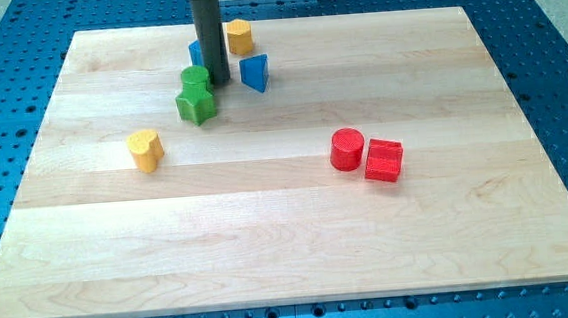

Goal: Push the triangle into the cube

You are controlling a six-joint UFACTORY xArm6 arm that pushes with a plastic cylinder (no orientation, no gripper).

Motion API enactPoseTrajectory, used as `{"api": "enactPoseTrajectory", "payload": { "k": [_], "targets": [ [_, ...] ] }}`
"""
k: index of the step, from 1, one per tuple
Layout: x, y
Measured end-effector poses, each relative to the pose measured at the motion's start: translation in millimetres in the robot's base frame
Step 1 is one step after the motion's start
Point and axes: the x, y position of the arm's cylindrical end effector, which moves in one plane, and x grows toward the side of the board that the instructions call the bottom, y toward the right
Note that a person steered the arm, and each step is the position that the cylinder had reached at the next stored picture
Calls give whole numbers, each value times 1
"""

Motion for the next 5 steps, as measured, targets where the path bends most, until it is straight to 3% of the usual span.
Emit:
{"api": "enactPoseTrajectory", "payload": {
  "k": [1, 2, 3, 5],
  "targets": [
    [16, 4],
    [65, 21],
    [57, 85],
    [-5, 66]
  ]
}}
